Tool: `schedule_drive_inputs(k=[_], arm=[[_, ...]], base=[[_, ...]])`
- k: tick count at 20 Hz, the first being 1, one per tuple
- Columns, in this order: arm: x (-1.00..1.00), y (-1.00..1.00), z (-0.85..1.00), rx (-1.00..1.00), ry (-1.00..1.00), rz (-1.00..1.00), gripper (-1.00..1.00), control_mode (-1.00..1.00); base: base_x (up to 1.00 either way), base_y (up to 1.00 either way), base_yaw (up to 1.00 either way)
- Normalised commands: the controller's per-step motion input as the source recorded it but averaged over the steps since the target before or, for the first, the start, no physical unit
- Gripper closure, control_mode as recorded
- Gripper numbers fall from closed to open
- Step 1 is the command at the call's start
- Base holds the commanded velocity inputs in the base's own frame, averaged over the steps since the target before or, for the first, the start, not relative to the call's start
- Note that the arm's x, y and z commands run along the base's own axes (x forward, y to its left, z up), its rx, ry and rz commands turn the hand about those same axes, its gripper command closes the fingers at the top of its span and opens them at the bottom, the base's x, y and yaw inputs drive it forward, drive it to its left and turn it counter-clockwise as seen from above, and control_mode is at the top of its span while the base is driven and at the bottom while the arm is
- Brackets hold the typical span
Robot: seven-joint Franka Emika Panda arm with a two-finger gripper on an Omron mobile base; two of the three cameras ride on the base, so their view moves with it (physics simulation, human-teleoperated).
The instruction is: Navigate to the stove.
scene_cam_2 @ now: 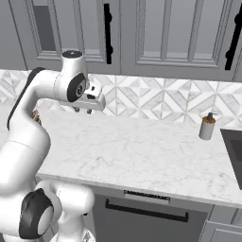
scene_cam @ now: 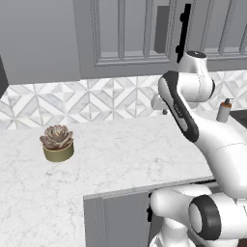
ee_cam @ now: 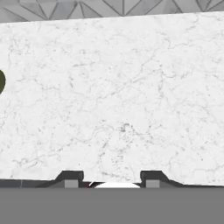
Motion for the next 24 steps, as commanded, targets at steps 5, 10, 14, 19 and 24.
schedule_drive_inputs(k=[5,10,14,19,24], arm=[[-0.63,0.00,0.00,0.00,0.00,0.00,-1.00,-1.00],[-1.00,0.00,0.00,-0.02,-0.13,0.00,-1.00,-1.00],[-0.91,0.00,-0.01,0.00,-0.29,0.00,-1.00,-1.00],[-0.41,-0.02,-0.06,0.00,-0.20,0.00,-1.00,-1.00],[-0.05,-0.10,0.00,0.00,-0.01,0.00,-1.00,1.00]], base=[[0.00,0.00,0.00],[0.00,0.00,0.00],[0.00,0.00,0.00],[0.00,0.00,0.00],[-0.43,-0.77,-0.02]])
